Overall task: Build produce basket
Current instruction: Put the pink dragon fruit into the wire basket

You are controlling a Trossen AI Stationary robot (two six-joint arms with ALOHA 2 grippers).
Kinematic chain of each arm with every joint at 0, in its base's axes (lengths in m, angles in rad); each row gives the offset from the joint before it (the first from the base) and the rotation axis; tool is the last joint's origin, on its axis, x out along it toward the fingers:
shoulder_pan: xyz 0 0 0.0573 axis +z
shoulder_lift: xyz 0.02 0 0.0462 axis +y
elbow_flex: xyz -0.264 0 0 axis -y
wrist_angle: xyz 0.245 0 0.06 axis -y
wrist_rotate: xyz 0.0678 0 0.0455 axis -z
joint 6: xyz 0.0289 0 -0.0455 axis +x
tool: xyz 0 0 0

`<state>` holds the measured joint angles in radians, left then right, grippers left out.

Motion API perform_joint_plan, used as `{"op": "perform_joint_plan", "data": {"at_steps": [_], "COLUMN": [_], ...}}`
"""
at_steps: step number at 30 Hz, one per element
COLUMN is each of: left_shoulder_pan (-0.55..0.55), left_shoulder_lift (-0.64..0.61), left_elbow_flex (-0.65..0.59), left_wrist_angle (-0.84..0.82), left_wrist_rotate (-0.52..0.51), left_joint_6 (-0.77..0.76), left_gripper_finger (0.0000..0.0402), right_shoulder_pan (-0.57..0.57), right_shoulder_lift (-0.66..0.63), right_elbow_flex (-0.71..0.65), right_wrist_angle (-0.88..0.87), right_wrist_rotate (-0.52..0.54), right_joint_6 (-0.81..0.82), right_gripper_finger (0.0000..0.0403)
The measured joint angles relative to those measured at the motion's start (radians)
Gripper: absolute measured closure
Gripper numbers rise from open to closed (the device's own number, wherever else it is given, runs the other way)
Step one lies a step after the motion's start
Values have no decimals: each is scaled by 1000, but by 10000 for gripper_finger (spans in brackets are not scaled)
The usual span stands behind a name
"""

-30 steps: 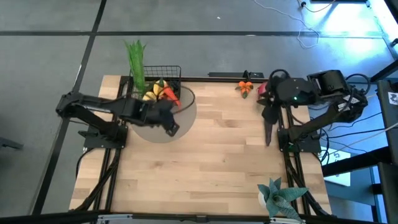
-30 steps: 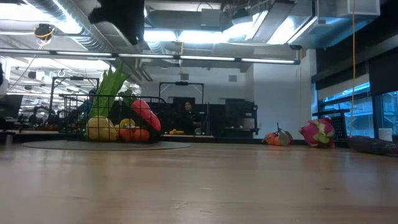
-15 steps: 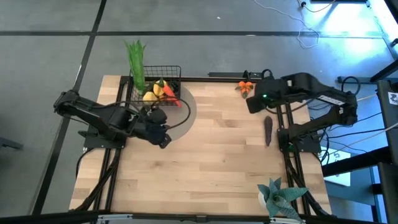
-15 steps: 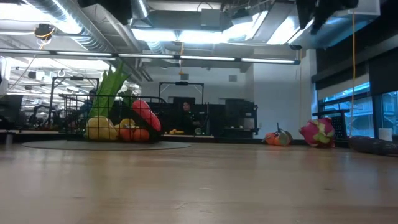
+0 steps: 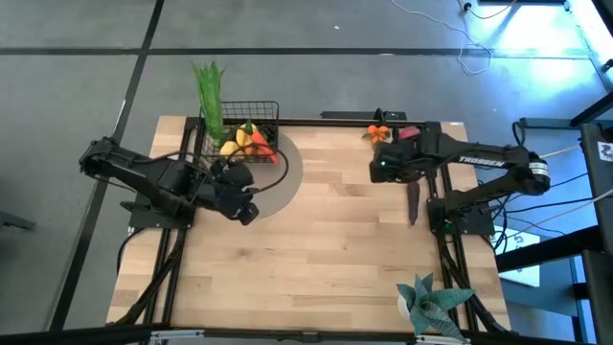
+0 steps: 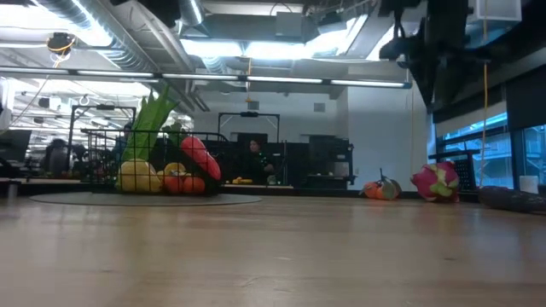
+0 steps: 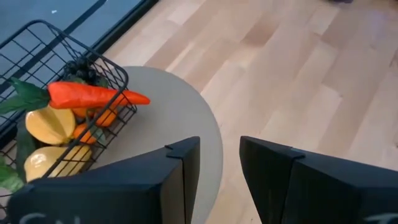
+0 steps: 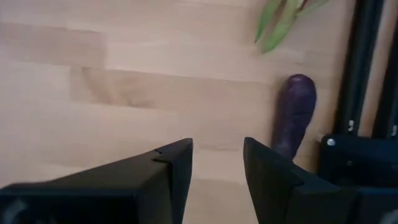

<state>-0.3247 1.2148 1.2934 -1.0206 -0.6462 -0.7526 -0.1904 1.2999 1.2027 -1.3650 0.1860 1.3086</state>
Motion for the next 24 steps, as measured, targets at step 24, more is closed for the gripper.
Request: {"op": "perform_joint_plan", "data": {"at_steps": [24], "left_shoulder_pan": [135], "left_shoulder_lift": [0], "left_elbow_flex": [0], "left_wrist_angle": [1], "left_wrist_rotate": [36], "left_joint_6": [4], "left_gripper_finger": [301], "right_shoulder_pan": [-263], "right_shoulder_lift": [0], "right_elbow_flex": [-496], "right_wrist_angle": [673], "right_wrist_rotate": [267], "right_joint_6": [-28], "right_gripper_finger": [271]}}
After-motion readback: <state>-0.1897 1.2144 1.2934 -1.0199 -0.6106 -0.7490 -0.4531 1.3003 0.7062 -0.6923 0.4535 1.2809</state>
